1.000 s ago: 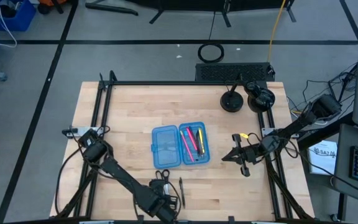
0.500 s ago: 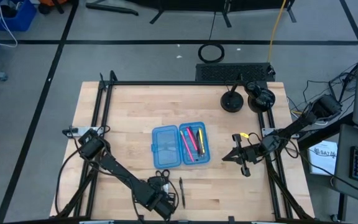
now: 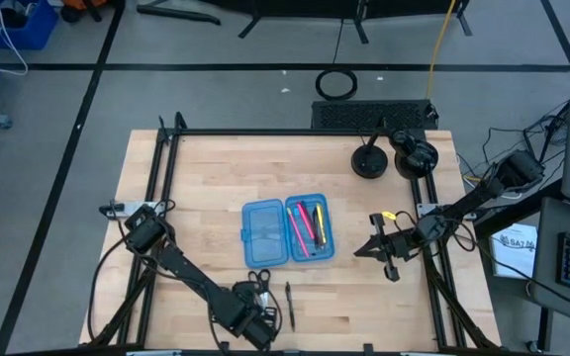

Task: Pick & place school supplies into a supply box
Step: Put the black pen into the blue supply box

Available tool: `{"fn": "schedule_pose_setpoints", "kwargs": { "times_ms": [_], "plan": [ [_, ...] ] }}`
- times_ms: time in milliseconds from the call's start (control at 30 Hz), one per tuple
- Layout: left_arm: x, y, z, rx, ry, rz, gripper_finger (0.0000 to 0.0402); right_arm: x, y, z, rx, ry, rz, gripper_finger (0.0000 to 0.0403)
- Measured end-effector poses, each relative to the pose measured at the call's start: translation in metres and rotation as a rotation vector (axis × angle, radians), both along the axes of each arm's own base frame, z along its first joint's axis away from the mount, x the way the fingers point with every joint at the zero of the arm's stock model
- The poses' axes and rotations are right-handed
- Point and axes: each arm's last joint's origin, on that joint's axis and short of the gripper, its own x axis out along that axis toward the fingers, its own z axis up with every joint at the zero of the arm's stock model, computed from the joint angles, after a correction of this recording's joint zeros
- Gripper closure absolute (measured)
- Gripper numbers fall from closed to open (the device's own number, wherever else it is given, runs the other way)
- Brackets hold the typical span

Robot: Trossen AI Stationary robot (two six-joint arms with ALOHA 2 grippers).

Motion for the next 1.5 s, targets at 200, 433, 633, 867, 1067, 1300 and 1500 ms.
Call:
{"fn": "schedule_pose_setpoints", "kwargs": {
  "times_ms": [200, 433, 633, 867, 1067, 1300, 1500],
  "plan": [
    [-0.002, -0.005, 0.003, 0.023, -0.019, 0.01, 0.0368, -0.001, 0.002, 0.0, -0.006, -0.003, 0.068, 0.0403],
    [-0.016, -0.026, 0.022, 0.157, -0.047, 0.043, 0.0382, -0.001, 0.002, 0.0, -0.005, -0.002, 0.065, 0.0403],
    [-0.027, -0.04, 0.04, 0.21, -0.06, 0.041, 0.0382, -0.001, 0.002, 0.0, -0.004, -0.002, 0.065, 0.0403],
    [-0.02, -0.039, 0.058, 0.297, -0.169, -0.012, 0.0382, -0.001, 0.002, 0.0, -0.003, -0.002, 0.065, 0.0403],
    [0.007, -0.015, 0.09, 0.41, -0.279, -0.089, 0.0382, -0.001, 0.002, 0.001, 0.006, -0.011, 0.065, 0.0403],
    [0.066, 0.055, 0.123, 0.397, -0.274, -0.243, 0.0381, -0.001, 0.002, 0.005, 0.03, -0.038, 0.066, 0.0403],
    [0.104, 0.142, 0.135, 0.33, -0.241, -0.289, 0.0381, -0.001, 0.002, 0.004, 0.027, -0.032, 0.065, 0.0403]
  ]
}}
